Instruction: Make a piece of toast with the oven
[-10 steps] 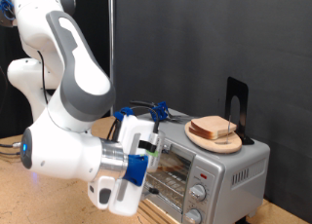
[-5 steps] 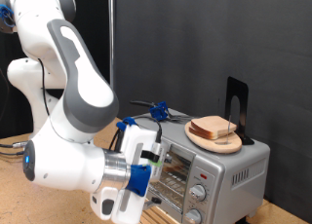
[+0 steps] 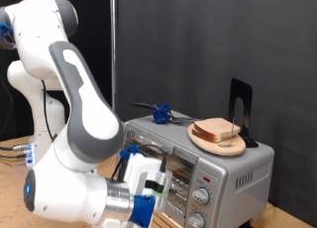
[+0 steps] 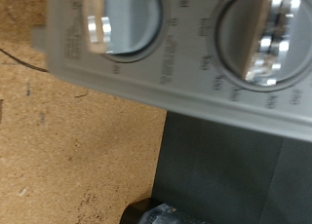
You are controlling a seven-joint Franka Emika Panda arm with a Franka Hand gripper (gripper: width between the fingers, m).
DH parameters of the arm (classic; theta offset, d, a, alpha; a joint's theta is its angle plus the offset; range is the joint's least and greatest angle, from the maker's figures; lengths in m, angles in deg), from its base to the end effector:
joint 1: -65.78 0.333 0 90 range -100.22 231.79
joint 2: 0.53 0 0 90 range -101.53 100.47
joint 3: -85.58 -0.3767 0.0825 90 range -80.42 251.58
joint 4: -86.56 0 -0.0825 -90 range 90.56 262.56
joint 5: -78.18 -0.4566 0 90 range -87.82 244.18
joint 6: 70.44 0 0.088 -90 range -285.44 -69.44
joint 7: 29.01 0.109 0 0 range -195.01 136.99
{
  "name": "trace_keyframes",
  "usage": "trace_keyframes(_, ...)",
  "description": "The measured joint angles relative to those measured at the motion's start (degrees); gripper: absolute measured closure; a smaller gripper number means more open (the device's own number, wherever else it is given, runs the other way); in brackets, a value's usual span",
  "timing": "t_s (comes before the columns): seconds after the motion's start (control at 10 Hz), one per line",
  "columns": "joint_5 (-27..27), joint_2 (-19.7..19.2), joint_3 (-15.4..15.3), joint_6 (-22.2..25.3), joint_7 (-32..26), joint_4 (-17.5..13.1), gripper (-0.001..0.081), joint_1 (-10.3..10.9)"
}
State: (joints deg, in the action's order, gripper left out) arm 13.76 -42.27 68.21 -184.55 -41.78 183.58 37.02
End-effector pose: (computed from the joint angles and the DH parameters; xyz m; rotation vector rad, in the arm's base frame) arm 0.7371 -0.1152 0.1899 -1.8340 0.7402 0.1643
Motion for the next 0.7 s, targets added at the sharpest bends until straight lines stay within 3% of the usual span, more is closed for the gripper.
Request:
trace_keyframes(0.4,1.1,-5.5,-0.3,2.6,-0.1,-5.3,-0.0002,0.1)
trace_keyframes(0.7,1.0,-8.6,-1.2,1.9,-0.1,-8.1,-0.0002,1.6)
